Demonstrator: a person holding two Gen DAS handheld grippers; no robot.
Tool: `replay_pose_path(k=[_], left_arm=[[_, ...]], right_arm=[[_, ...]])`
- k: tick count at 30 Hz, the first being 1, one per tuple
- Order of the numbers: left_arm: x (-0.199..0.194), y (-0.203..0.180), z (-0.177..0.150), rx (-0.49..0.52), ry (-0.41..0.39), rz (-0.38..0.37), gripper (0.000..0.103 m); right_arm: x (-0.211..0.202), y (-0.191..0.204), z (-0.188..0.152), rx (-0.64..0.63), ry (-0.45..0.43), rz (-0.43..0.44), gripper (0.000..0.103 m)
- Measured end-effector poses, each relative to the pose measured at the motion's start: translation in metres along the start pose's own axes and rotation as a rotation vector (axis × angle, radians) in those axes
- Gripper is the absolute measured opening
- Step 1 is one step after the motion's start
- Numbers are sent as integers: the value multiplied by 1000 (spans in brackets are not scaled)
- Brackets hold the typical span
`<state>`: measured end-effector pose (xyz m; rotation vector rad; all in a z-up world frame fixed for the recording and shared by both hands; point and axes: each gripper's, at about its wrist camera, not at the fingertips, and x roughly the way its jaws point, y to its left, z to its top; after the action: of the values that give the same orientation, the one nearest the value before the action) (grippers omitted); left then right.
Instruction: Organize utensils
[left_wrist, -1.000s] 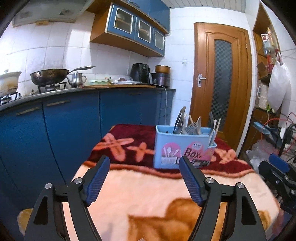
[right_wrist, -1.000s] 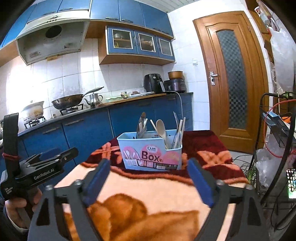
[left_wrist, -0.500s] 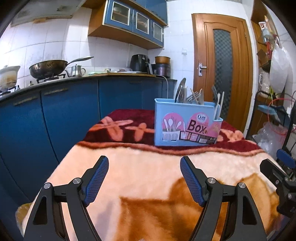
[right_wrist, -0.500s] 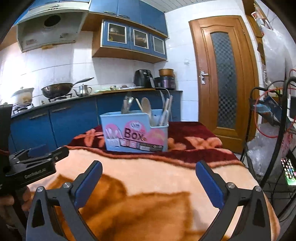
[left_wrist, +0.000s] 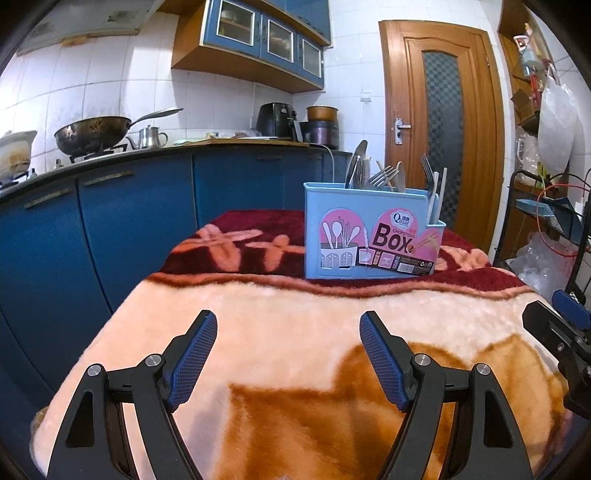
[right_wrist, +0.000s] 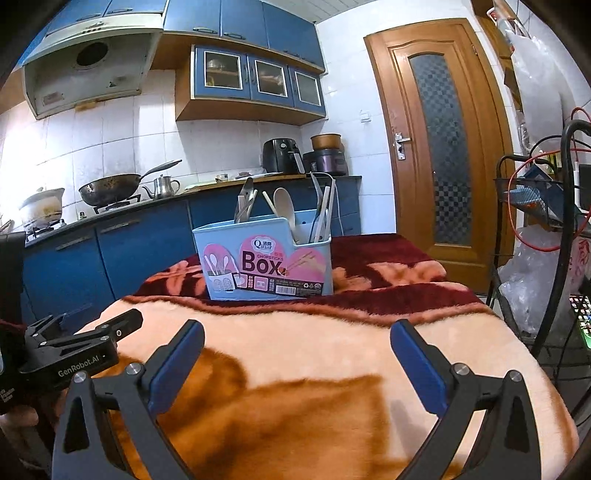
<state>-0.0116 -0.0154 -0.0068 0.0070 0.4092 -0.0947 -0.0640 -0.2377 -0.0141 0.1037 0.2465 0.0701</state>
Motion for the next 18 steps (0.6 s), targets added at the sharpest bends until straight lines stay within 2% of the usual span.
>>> replay_pose_path(k=[18], left_arm=[[0,-1,0,-17,5,-18,80]], right_arm=[[0,1,-1,1,0,-2,103]])
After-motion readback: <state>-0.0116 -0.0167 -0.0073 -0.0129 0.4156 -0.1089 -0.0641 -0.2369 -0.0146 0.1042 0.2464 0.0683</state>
